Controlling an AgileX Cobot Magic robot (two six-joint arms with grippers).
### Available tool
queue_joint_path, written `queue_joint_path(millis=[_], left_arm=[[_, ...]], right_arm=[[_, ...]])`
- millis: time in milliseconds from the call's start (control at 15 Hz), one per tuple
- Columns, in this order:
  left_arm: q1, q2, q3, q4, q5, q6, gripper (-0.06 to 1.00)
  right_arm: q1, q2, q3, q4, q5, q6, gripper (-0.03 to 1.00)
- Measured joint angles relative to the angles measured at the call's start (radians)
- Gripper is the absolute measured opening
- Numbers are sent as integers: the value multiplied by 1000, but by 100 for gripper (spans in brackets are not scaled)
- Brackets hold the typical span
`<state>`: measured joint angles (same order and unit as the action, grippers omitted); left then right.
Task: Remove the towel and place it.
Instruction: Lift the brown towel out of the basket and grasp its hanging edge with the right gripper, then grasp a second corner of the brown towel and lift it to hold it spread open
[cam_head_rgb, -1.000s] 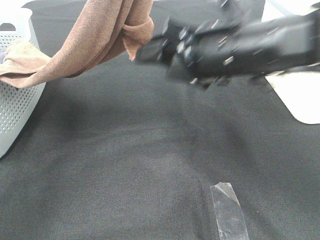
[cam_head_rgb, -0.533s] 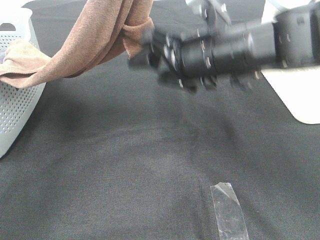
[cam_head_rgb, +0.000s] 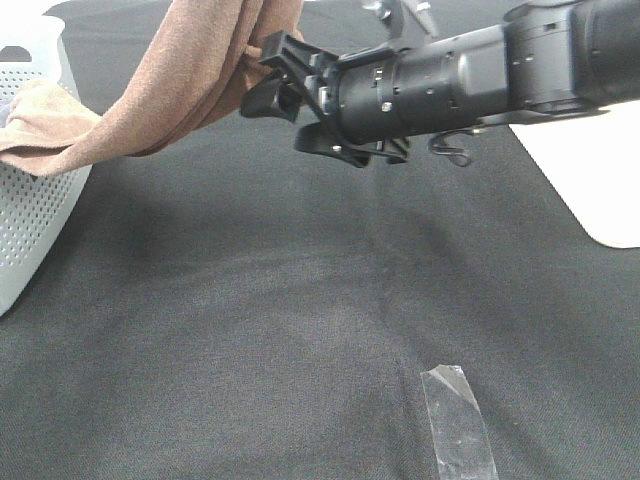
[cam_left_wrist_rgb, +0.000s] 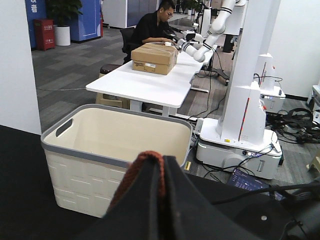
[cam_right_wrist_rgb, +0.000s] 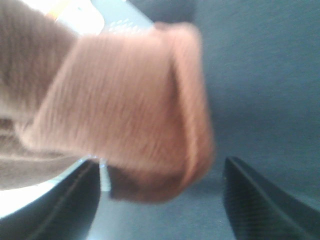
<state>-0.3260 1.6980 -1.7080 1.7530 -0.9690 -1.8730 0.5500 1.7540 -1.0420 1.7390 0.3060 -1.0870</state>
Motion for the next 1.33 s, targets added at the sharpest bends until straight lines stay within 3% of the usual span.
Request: queue_joint_path(millis=[467,667,733,800,867,933,1133,1267,1333], left_arm=[[0,0,0,0,1,0,0],[0,0,0,0,4,0,0],[0,0,0,0,4,0,0],[0,0,0,0,19,0,0],[0,0,0,0,24,0,0],[0,0,0,0,24,0,0],[0,0,0,0,25,0,0],[0,-2,-6,0,30,0,0],[0,-8,-38,5,58,0,0]], right_arm=[[0,2,-31,0,7,-12,59],[0,2,-31,0,17,-20,40],[0,2,-31,0,17,-20,40],[0,2,-31,0,24,-24,31],[0,2,-31,0,24,-26,11],[0,2,-31,0,23,-31,0],[0,-10,-31,0,19,-111,0],[-5,-60,-31,-82,-5,-129,0],[-34,-101,-31,-234,-3,-90,0]])
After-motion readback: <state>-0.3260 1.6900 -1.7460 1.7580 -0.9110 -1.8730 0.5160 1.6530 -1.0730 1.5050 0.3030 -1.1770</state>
